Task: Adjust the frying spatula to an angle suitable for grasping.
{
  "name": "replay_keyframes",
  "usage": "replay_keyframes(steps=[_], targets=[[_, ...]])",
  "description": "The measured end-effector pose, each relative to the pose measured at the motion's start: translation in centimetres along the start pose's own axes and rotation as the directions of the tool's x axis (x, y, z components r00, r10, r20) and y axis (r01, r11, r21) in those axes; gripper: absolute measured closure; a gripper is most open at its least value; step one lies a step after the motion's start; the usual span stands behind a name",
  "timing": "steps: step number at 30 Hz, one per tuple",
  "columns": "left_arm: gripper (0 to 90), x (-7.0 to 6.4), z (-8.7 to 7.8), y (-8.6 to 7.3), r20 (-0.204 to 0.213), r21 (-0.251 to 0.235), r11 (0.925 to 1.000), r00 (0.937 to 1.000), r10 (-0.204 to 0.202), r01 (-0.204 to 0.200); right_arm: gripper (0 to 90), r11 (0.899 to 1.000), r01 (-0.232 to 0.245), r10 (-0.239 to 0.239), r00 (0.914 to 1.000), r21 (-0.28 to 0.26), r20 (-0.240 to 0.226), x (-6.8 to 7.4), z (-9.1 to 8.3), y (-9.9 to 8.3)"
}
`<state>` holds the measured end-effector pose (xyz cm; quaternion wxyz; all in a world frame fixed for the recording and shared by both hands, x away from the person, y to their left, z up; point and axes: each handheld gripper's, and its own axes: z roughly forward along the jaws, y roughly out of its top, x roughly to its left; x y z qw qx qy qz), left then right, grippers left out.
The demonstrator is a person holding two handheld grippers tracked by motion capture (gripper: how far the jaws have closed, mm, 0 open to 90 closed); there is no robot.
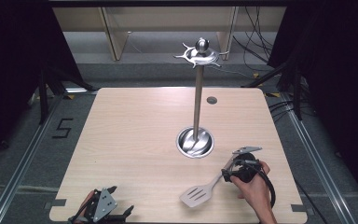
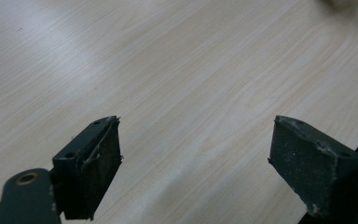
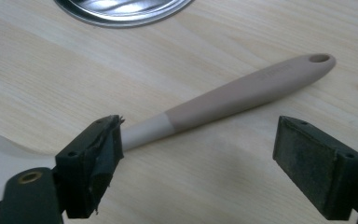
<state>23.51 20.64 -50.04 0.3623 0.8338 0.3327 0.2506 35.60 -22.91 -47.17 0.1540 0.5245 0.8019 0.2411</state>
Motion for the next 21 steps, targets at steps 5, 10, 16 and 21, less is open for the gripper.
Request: replay_keyframes(steps=[5, 10, 16, 21], targets=[[15.6, 0.0, -0.1, 0.1, 0.022, 0.018, 0.9998, 0.9997, 0.006, -0.007, 17.1, 0.999, 0.013, -0.012, 0.9998, 0.032, -0.015, 0.6, 0.9, 0.2], [15.7, -0.1, 0.0, 0.1, 0.005, -0.027, 0.9994, 0.9997, -0.024, 0.024, 19.8, 0.999, 0.007, -0.006, 0.9996, 0.034, -0.027, 0.8, 1.5, 0.4], [15.8, -0.1, 0.0, 0.1, 0.004, -0.026, 0.9995, 0.9998, -0.018, 0.018, 19.9, 0.999, -0.014, 0.016, 0.9995, 0.052, -0.029, 1.0, 2.0, 0.7], [15.8, -0.1, 0.0, 0.1, 0.004, -0.021, 0.9997, 1.0000, -0.008, 0.008, 17.9, 0.998, -0.014, 0.014, 0.9999, 0.062, 0.002, 1.2, 2.6, 0.8]])
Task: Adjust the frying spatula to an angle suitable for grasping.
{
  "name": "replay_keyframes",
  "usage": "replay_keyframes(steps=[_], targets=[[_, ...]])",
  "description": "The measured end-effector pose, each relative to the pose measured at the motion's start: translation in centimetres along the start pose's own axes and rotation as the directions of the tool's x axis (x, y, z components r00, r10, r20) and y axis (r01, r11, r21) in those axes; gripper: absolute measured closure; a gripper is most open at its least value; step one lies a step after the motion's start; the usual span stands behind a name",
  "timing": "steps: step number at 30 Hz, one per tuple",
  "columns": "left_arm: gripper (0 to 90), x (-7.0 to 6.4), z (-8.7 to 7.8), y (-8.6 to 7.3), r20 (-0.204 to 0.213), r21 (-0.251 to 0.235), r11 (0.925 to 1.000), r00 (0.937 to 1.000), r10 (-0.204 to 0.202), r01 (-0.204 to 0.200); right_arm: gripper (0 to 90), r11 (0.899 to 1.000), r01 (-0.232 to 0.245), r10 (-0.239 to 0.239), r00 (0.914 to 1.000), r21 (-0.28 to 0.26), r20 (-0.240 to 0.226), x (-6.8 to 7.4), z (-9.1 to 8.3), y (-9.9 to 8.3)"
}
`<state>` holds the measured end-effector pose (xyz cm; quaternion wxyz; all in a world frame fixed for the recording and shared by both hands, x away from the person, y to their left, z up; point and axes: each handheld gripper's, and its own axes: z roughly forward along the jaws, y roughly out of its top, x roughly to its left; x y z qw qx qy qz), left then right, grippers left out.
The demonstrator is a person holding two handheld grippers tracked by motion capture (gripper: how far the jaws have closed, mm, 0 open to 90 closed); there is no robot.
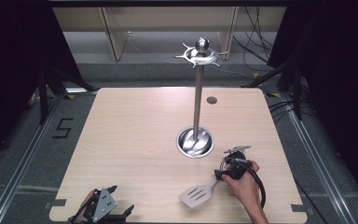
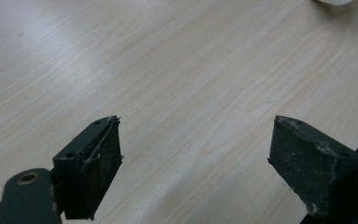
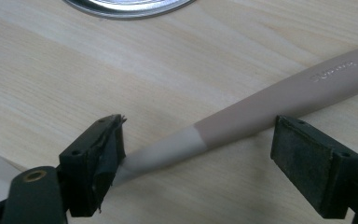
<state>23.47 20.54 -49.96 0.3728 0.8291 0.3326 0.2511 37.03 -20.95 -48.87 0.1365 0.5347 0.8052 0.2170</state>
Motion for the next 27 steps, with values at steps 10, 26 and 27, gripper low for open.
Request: replay_keyframes(steps=[10, 26, 27], targets=[[15.8, -0.2, 0.0, 0.1, 0.036, -0.016, 0.9997, 0.9992, -0.019, 0.020, 14.9, 0.999, 0.001, -0.002, 0.9991, 0.040, 0.041, 0.6, 0.3, 0.5], [15.8, -0.2, 0.1, 0.1, 0.015, -0.025, 0.9996, 0.9998, -0.015, 0.016, 23.7, 0.983, -0.004, -0.001, 0.9997, 0.183, 0.024, 0.9, 0.9, 2.0], [15.8, -0.2, 0.1, 0.1, 0.015, -0.025, 0.9996, 0.9998, -0.015, 0.016, 23.7, 0.983, -0.004, -0.001, 0.9997, 0.183, 0.024, 0.9, 0.9, 2.0]])
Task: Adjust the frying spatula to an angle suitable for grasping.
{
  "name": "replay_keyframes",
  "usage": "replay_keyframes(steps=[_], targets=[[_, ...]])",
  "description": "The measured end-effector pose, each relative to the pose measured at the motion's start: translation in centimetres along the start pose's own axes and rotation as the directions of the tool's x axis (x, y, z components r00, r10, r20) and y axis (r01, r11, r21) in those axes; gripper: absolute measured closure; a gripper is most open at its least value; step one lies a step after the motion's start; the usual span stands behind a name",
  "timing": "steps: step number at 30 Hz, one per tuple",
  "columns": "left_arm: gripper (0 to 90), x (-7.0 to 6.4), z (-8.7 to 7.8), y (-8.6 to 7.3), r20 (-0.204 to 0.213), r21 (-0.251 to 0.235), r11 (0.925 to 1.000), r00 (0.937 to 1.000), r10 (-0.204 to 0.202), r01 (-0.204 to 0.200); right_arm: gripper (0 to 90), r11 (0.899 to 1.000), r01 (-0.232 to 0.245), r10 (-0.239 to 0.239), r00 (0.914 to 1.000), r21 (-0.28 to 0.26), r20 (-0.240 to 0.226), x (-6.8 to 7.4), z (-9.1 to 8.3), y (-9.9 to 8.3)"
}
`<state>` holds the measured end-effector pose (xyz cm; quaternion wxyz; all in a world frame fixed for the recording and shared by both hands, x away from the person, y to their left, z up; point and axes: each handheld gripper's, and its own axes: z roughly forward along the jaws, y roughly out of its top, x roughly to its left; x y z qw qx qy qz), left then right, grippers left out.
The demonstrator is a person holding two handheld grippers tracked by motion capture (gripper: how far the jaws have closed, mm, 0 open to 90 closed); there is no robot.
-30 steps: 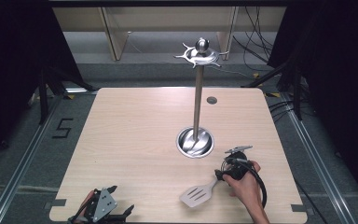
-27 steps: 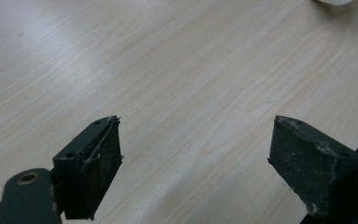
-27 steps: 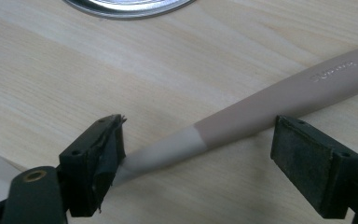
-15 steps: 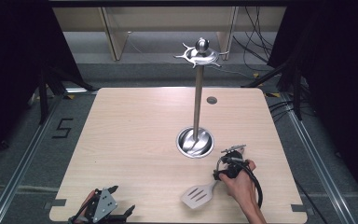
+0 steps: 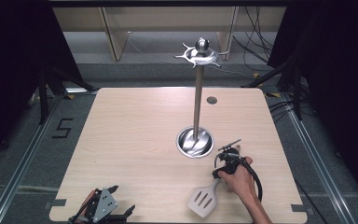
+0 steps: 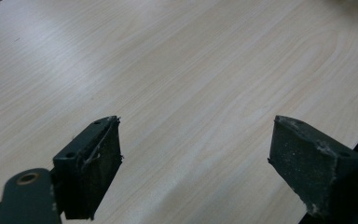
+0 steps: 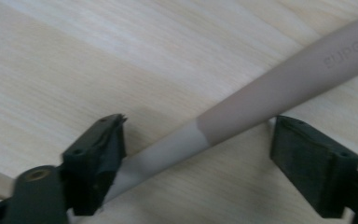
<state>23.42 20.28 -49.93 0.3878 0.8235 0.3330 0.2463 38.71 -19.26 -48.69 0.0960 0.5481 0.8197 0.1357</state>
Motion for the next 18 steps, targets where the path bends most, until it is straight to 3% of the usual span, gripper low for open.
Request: replay_keyframes(steps=[1, 2, 3, 5, 6, 7, 9, 10, 11, 12, 13, 15, 18], targets=[[15.8, 0.1, 0.0, 0.0, 0.003, 0.008, 1.0000, 1.0000, 0.001, -0.001, 35.1, 0.998, 0.069, -0.069, 0.9974, 0.013, -0.022, 0.1, -0.2, 0.5], [15.8, 0.1, 0.0, 0.0, 0.003, 0.008, 1.0000, 1.0000, 0.001, -0.001, 35.1, 0.998, 0.069, -0.069, 0.9974, 0.013, -0.022, 0.1, -0.2, 0.5], [15.8, 0.1, 0.0, 0.0, -0.006, 0.007, 0.9999, 0.9999, 0.011, -0.011, 43.3, 0.996, 0.085, -0.084, 0.9961, 0.033, -0.027, 0.3, -0.3, 0.9], [15.8, 0.2, -0.1, 0.0, -0.007, 0.014, 0.9997, 0.9997, 0.022, -0.022, 45.4, 0.995, 0.092, -0.090, 0.9946, 0.042, -0.053, 0.3, -0.4, 1.1], [15.8, 0.1, -0.1, 0.0, -0.006, 0.014, 0.9997, 0.9998, 0.021, -0.021, 46.9, 0.993, 0.112, -0.111, 0.9931, 0.040, -0.038, 0.2, -0.3, 1.3], [15.8, 0.1, 0.0, 0.0, -0.006, 0.009, 0.9999, 0.9999, 0.012, -0.012, 48.0, 0.992, 0.114, -0.110, 0.9913, 0.055, -0.073, 0.0, -0.3, 1.4], [15.8, 0.0, -0.1, 0.0, 0.015, 0.007, 1.0000, 0.9999, -0.006, 0.006, 51.0, 0.989, 0.141, -0.137, 0.9884, 0.050, -0.065, -0.2, -0.3, 1.5], [15.8, 0.0, -0.1, 0.0, 0.017, 0.011, 0.9999, 0.9999, -0.001, 0.000, 52.5, 0.987, 0.143, -0.136, 0.9863, 0.073, -0.093, -0.5, -0.5, 1.6], [15.8, 0.0, -0.1, 0.0, 0.017, 0.010, 0.9999, 0.9999, -0.003, 0.003, 53.9, 0.990, 0.132, -0.125, 0.9841, 0.047, -0.126, -0.7, -0.3, 1.6], [15.8, 0.0, 0.0, 0.0, 0.015, 0.007, 1.0000, 0.9999, -0.005, 0.005, 55.3, 0.992, 0.103, -0.092, 0.9850, 0.071, -0.146, -0.9, -0.4, 1.8], [15.8, 0.1, -0.1, 0.0, 0.014, 0.020, 0.9997, 0.9998, 0.013, -0.013, 56.5, 0.992, 0.110, -0.099, 0.9840, 0.067, -0.148, -1.2, -0.3, 1.9], [15.8, 0.0, 0.0, 0.0, 0.006, 0.011, 0.9999, 0.9999, 0.009, -0.009, 58.6, 0.992, 0.100, -0.091, 0.9889, 0.075, -0.118, -1.2, -0.3, 2.2], [15.8, 0.2, -0.1, 0.1, 0.010, 0.034, 0.9989, 0.9994, 0.032, -0.032, 61.9, 0.989, 0.111, -0.099, 0.9876, 0.093, -0.122, -1.4, -0.3, 2.6]])
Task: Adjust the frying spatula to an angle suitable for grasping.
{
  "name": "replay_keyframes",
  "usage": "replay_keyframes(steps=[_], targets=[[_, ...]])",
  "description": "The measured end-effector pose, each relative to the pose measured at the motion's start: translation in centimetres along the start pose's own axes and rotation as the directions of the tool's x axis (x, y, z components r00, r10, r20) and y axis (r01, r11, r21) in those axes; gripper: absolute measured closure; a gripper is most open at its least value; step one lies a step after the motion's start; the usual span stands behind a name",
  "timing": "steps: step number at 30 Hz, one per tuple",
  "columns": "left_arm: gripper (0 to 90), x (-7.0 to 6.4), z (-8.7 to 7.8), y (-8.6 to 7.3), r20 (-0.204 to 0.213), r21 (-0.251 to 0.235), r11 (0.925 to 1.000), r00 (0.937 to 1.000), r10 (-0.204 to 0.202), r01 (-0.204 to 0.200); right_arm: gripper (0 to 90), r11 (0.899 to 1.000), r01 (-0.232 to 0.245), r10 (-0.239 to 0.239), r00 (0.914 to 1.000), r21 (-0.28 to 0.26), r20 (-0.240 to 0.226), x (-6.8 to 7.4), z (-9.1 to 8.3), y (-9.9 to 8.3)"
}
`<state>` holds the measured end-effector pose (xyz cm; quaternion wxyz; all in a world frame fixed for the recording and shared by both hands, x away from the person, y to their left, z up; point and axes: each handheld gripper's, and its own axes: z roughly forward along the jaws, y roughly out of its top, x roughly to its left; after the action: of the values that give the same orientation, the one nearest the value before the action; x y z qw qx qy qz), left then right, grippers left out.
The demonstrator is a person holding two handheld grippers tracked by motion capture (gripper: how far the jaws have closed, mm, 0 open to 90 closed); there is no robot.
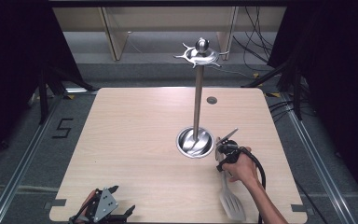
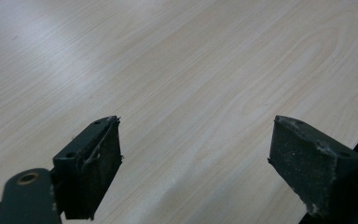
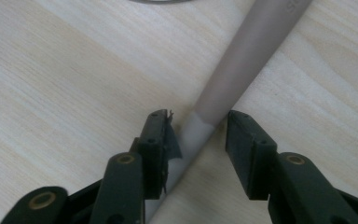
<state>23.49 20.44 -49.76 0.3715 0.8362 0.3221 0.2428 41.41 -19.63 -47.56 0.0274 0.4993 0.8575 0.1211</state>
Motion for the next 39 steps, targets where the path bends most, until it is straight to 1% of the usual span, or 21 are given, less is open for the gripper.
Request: replay_keyframes(steps=[4, 8, 10, 12, 15, 16, 17, 19, 22, 23, 25, 27, 28, 29, 33, 34, 35, 36, 37, 38, 39], targets=[[15.8, -0.2, 0.2, -0.1, 0.000, -0.026, 0.9991, 0.9995, -0.033, 0.032, 66.4, 1.000, 0.008, -0.008, 1.0000, 0.020, -0.001, -0.6, 0.0, 0.5], [15.8, -0.2, 0.1, -0.1, 0.001, -0.022, 0.9994, 0.9997, -0.026, 0.026, 68.0, 1.000, 0.014, -0.014, 0.9999, 0.016, 0.006, -1.0, 0.1, 0.8], [15.8, -0.1, 0.1, -0.1, -0.004, -0.022, 0.9997, 1.0000, -0.008, 0.007, 68.9, 0.999, 0.014, -0.014, 0.9999, 0.030, 0.009, -1.2, 0.0, 1.0], [15.8, -0.1, 0.2, -0.1, -0.016, -0.021, 0.9997, 0.9998, -0.009, 0.009, 70.0, 0.999, 0.017, -0.018, 0.9998, 0.037, 0.008, -1.6, 0.0, 1.1], [15.8, -0.2, 0.2, -0.1, -0.005, -0.030, 0.9993, 0.9997, -0.022, 0.022, 71.3, 0.998, 0.007, -0.007, 1.0000, 0.057, -0.004, -2.0, -0.1, 1.3], [15.8, 0.0, 0.2, -0.1, -0.014, -0.022, 0.9997, 0.9999, 0.005, -0.005, 71.9, 0.998, 0.012, -0.011, 0.9999, 0.063, -0.006, -2.2, -0.1, 1.4], [15.8, -0.2, 0.1, -0.1, -0.007, -0.027, 0.9994, 0.9997, -0.022, 0.022, 72.3, 0.997, 0.017, -0.016, 0.9997, 0.072, -0.017, -2.4, -0.1, 1.4], [15.8, -0.1, 0.0, -0.1, -0.005, -0.022, 0.9996, 0.9998, -0.018, 0.018, 73.4, 0.999, 0.007, -0.006, 0.9999, 0.045, -0.012, -2.4, -0.1, 1.3], [15.8, -0.1, 0.2, -0.1, -0.006, -0.032, 0.9995, 0.9999, -0.010, 0.010, 74.9, 0.999, -0.001, 0.001, 1.0000, 0.043, -0.007, -2.5, -0.1, 1.2], [15.8, -0.2, 0.2, -0.1, -0.011, -0.025, 0.9996, 0.9998, -0.017, 0.017, 76.1, 1.000, 0.000, 0.000, 0.9999, 0.010, -0.012, -2.7, 0.0, 1.0], [15.8, -0.2, 0.2, -0.1, -0.010, -0.028, 0.9994, 0.9997, -0.021, 0.021, 76.6, 1.000, -0.014, 0.014, 0.9997, 0.023, -0.021, -2.8, -0.3, 0.9], [15.8, -0.2, 0.3, -0.2, -0.014, -0.021, 0.9997, 0.9998, -0.013, 0.013, 76.7, 1.000, 0.000, 0.000, 1.0000, -0.002, -0.003, -3.2, -0.3, 0.7], [15.8, -0.1, 0.1, -0.1, 0.008, -0.008, 0.9998, 0.9998, -0.020, 0.020, 76.7, 1.000, -0.008, 0.008, 1.0000, 0.012, 0.004, -3.3, -0.5, 0.6], [15.8, -0.2, 0.2, -0.1, 0.010, -0.014, 0.9997, 0.9997, -0.022, 0.022, 76.8, 1.000, -0.003, 0.003, 0.9999, -0.007, -0.014, -3.8, -0.8, 0.3], [15.8, -0.2, 0.1, -0.1, 0.010, -0.015, 0.9997, 0.9998, -0.018, 0.018, 76.9, 1.000, -0.011, 0.010, 0.9999, -0.017, -0.008, -3.7, -1.5, 0.1], [15.8, -0.2, 0.1, -0.1, 0.010, -0.015, 0.9997, 0.9998, -0.017, 0.017, 76.9, 1.000, -0.002, 0.002, 0.9998, -0.031, -0.019, -3.8, -1.7, 0.1], [15.8, -0.2, 0.1, -0.1, 0.010, -0.014, 0.9998, 0.9998, -0.017, 0.017, 76.9, 0.996, -0.006, 0.004, 0.9996, -0.087, -0.027, -3.6, -2.4, -0.1], [15.8, -0.1, 0.1, -0.1, 0.008, -0.014, 0.9998, 0.9999, -0.014, 0.014, 76.9, 0.996, -0.006, 0.004, 0.9996, -0.087, -0.027, -3.6, -2.4, -0.1], [15.8, -0.1, 0.1, -0.1, 0.005, -0.012, 0.9999, 0.9999, -0.010, 0.010, 76.9, 0.993, 0.015, -0.019, 0.9992, -0.118, -0.035, -3.6, -2.7, -0.2], [15.8, -0.1, 0.1, -0.1, 0.008, -0.015, 0.9997, 0.9998, -0.017, 0.017, 76.9, 0.989, 0.050, -0.052, 0.9985, -0.138, -0.016, -3.7, -3.0, -0.5], [15.8, -0.1, 0.1, -0.1, 0.005, -0.015, 0.9998, 0.9999, -0.015, 0.015, 76.9, 0.985, 0.029, -0.034, 0.9991, -0.170, -0.026, -3.3, -3.6, -0.7]])
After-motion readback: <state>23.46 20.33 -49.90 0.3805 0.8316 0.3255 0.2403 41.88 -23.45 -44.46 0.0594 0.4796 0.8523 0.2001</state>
